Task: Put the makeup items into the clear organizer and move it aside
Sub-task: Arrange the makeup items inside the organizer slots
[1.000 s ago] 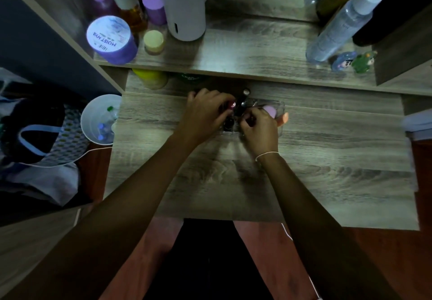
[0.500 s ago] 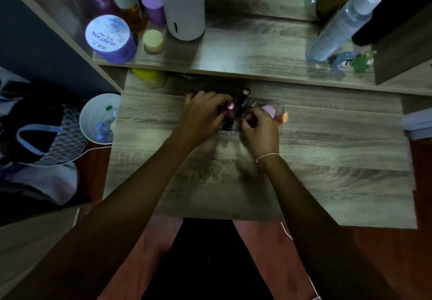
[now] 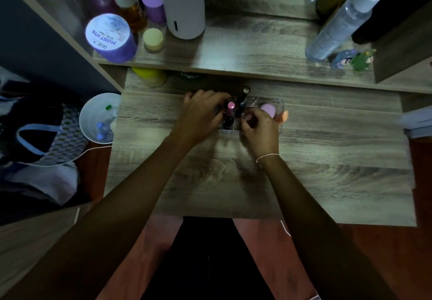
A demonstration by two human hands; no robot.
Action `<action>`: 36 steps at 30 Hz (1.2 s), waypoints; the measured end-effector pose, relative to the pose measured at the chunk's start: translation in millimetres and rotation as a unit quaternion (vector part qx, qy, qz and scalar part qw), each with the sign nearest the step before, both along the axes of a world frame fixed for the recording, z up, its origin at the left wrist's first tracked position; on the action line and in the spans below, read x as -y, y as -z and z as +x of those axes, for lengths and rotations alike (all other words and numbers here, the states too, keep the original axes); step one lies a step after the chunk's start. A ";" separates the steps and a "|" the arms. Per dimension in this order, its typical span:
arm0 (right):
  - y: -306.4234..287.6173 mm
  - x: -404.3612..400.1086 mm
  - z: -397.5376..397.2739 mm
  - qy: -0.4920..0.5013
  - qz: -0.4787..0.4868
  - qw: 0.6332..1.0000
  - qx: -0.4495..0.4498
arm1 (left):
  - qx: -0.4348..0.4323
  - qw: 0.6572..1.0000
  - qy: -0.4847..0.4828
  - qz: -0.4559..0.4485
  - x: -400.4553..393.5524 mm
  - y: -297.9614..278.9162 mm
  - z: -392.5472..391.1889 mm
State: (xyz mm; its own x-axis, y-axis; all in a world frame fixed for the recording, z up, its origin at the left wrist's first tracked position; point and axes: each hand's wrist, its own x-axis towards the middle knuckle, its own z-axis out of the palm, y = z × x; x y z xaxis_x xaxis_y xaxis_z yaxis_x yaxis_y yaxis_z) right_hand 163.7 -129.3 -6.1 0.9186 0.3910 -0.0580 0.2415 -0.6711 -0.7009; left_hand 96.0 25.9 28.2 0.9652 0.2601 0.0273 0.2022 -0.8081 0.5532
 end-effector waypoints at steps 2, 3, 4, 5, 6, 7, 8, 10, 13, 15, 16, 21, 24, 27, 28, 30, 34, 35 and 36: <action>-0.4 0.2 0.3 0.003 0.000 1.000 0.001 | 0.001 1.000 -0.001 0.003 0.2 -0.2 0.0; -0.4 0.3 0.2 0.003 0.001 1.000 0.003 | 0.002 1.000 -0.001 0.003 0.5 -0.3 -0.1; -0.5 0.3 0.2 0.004 0.001 1.000 0.005 | 0.003 1.000 -0.001 0.003 0.6 -0.3 -0.3; -0.5 0.1 0.0 0.004 -0.001 1.000 0.006 | 0.005 1.000 0.000 0.003 0.7 -0.4 -0.5; -0.5 -0.1 -0.1 0.005 -0.003 1.000 0.006 | 0.008 1.000 0.000 0.004 1.1 -0.4 -0.9; -0.3 0.0 -0.1 0.006 -0.002 1.000 0.004 | 0.010 1.000 0.000 0.006 1.4 -0.7 -1.2; -0.2 0.2 -0.1 0.007 0.001 1.000 0.003 | 0.012 1.000 0.002 0.010 1.9 -1.0 -1.6; 0.1 0.6 0.2 0.008 0.008 1.000 0.003 | 0.013 1.000 0.009 0.020 2.6 -1.5 -2.6; 1.1 0.8 0.7 0.004 0.011 1.000 0.006 | 0.014 0.998 0.029 0.045 4.2 -0.8 -5.8; 1.9 0.4 1.4 0.003 0.010 1.000 0.011 | 0.014 0.998 0.037 0.055 4.6 -0.4 -7.6; 2.4 0.2 2.1 0.002 0.010 1.000 0.011 | 0.013 0.997 0.039 0.058 4.6 -0.6 -7.9; 4.1 -0.2 4.1 -0.002 0.007 1.000 0.005 | 0.015 0.997 0.040 0.060 3.1 -0.9 -7.9; 4.4 -0.7 3.8 -0.005 0.008 1.000 0.007 | 0.018 0.997 0.043 0.060 2.2 -1.4 -7.9; 5.2 -0.7 4.3 0.000 0.009 1.000 0.009 | 0.022 0.997 0.037 0.058 1.4 -1.7 -7.9; 5.4 -0.6 4.4 0.000 0.009 1.000 0.009 | 0.022 0.997 0.036 0.058 1.5 -1.4 -8.0; 6.0 -0.3 4.1 -0.002 0.011 1.000 0.013 | 0.020 0.997 0.036 0.058 1.7 -0.5 -8.3; 7.3 0.5 3.6 0.002 0.015 1.000 0.016 | 0.017 0.997 0.041 0.065 2.3 0.6 -8.5; 7.5 0.8 3.5 0.003 0.014 1.000 0.015 | 0.018 0.997 0.042 0.068 2.4 0.8 -8.6; 7.6 0.8 3.3 0.003 0.013 1.000 0.014 | 0.019 0.996 0.044 0.069 2.5 0.9 -8.5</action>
